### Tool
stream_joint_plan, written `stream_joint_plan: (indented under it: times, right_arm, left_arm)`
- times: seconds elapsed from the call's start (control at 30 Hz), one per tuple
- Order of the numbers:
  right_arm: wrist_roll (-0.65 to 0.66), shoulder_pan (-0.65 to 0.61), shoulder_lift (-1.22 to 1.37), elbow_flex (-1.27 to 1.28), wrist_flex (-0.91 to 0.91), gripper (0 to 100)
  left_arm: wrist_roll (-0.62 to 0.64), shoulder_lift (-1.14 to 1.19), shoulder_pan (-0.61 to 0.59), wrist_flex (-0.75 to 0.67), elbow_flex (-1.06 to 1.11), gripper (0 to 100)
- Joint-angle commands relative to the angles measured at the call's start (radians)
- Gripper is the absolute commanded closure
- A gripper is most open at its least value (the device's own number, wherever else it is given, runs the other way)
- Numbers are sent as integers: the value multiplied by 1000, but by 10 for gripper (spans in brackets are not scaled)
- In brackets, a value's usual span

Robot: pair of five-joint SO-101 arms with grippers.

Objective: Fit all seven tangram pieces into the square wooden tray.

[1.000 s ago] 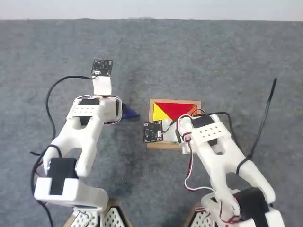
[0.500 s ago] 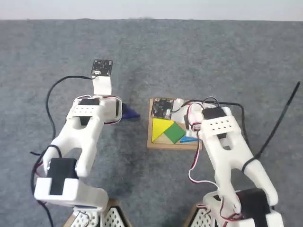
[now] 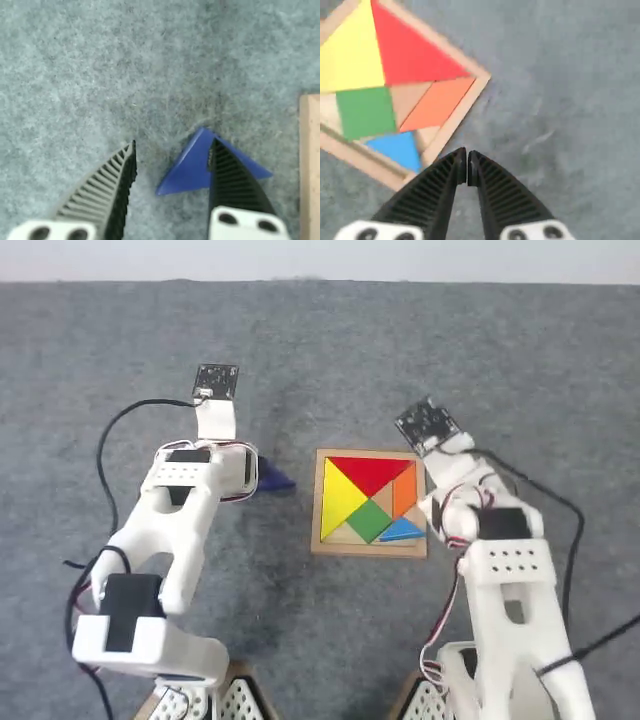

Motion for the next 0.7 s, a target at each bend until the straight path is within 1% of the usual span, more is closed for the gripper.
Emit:
stream_joint_plan:
  times: [0.0, 0.07, 0.33, 0.53, 0.67]
  right_arm:
    - [-69, -22, 12, 26, -77, 990]
    - [-103, -22, 70, 26, -119, 990]
    - [-104, -19, 306, 20, -278, 990]
    - [-103, -19, 404, -26, -278, 990]
    - [-103, -21, 418, -20, -277, 990]
  left_arm:
    - [-11, -46, 5, -20, -2, 782]
    - [-11, -46, 3, -18, -1, 782]
    - [-11, -46, 8, -23, 10, 782]
    - [-11, -46, 8, -23, 10, 782]
    - [-11, -48, 8, -23, 10, 782]
